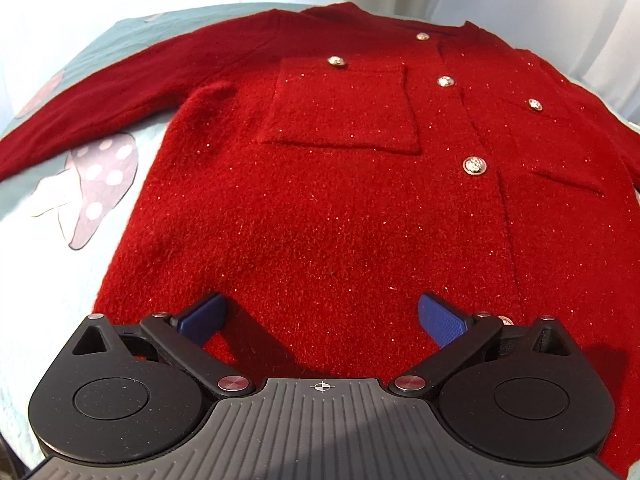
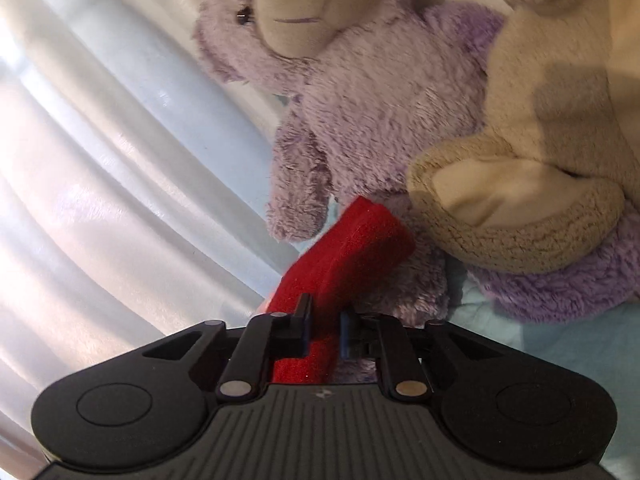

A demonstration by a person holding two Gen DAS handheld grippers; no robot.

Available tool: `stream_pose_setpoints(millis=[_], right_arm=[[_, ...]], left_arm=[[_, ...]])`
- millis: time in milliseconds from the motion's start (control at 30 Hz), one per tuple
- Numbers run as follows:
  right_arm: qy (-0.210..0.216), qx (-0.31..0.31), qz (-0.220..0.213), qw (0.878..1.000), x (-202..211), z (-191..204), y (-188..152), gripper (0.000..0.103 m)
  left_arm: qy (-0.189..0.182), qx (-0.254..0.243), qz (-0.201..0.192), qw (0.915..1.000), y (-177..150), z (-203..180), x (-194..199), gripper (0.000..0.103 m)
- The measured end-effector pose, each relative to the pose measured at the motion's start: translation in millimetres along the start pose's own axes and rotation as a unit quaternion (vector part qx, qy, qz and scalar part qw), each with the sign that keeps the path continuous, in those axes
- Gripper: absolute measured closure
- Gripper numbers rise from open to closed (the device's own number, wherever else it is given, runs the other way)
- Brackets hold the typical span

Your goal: Fold small clothes

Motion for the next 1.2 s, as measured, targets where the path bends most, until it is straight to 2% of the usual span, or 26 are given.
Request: stream_pose_setpoints(millis=[100,200,267,333,367,400,433,467,500,633,667,733,833,900,1000,1067,1100,1200], right_arm=[[0.033,0.082,-0.02,0.996,19.4,49.1,-9.8,0.093],[0.12,0.183,-0.013,0.976,51.5,125.4,-46.0,0.093],[0.211,0.262,0.01,0.942,87.3,179.3,-91.4,0.093],[0.307,0.326,0.073,0.891,114.3,218.5,-154.1,0.085],[0.338,0.345,0.112,0.868,123.5,229.0,-184.6,0.082],[0.36,0.355,0.153,0.849,130.7,234.8,-215.4,0.076],[0.367,0.359,0.187,0.837,134.4,236.1,-239.6,0.073],[0.367,0.362,0.207,0.831,136.1,234.6,-256.4,0.073],[0.362,0.362,0.213,0.832,137.5,230.5,-267.9,0.072],[0.322,0.342,0.218,0.855,134.2,206.5,-271.5,0.071],[0.314,0.341,0.219,0.858,130.6,200.0,-268.1,0.071],[0.298,0.341,0.217,0.865,132.5,184.5,-260.4,0.071],[0.275,0.323,0.22,0.878,126.0,162.8,-249.4,0.07],[0.265,0.304,0.223,0.887,129.9,145.5,-242.5,0.07],[0.253,0.285,0.225,0.897,127.0,131.5,-238.5,0.07],[0.249,0.275,0.225,0.901,127.1,124.8,-235.5,0.07],[0.247,0.272,0.225,0.902,125.5,125.7,-235.0,0.07],[0.236,0.272,0.221,0.906,119.5,128.4,-234.4,0.07]], left_arm=[[-0.001,0.001,0.008,1.0,3.8,0.1,0.2,0.0],[-0.023,-0.003,-0.004,0.9997,13.7,-1.6,5.0,0.0],[-0.05,-0.001,-0.023,0.9985,27.0,-4.8,10.0,0.0],[-0.075,0.007,-0.041,0.9963,45.4,-9.5,13.1,0.0],[-0.091,0.013,-0.046,0.9947,55.4,-12.4,13.5,0.0],[-0.116,0.023,-0.05,0.9917,65.8,-15.5,13.6,0.0],[-0.147,0.032,-0.05,0.9874,75.1,-19.1,12.9,0.0],[-0.175,0.04,-0.049,0.9825,83.2,-22.4,11.1,0.0],[-0.199,0.048,-0.049,0.9775,91.0,-25.5,8.6,0.0],[-0.263,0.069,-0.033,0.9618,120.1,-39.7,-14.1,0.003],[-0.275,0.079,-0.025,0.9579,124.4,-42.3,-21.1,0.005],[-0.299,0.104,0.003,0.9487,129.8,-47.6,-37.9,0.021],[-0.307,0.117,0.036,0.9439,128.6,-54.9,-57.5,0.029],[-0.313,0.116,0.03,0.9423,131.9,-56.8,-64.0,0.032],[-0.323,0.124,0.035,0.9377,138.4,-59.1,-68.1,0.049],[-0.33,0.124,0.038,0.9352,141.4,-61.9,-71.5,0.067],[-0.331,0.123,0.045,0.9344,142.6,-63.9,-75.4,0.086],[-0.328,0.12,0.044,0.9359,145.2,-65.4,-78.7,0.09]])
Point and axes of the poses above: each gripper's, at about its wrist camera, not at the fingertips, and x roughly against the way its jaws point, z to its left, y to its top, the point moved 6 cm from there along -x, roughly the way its jaws point, and after that the axes turned 1 degree about -x, right-handed, at the moved point
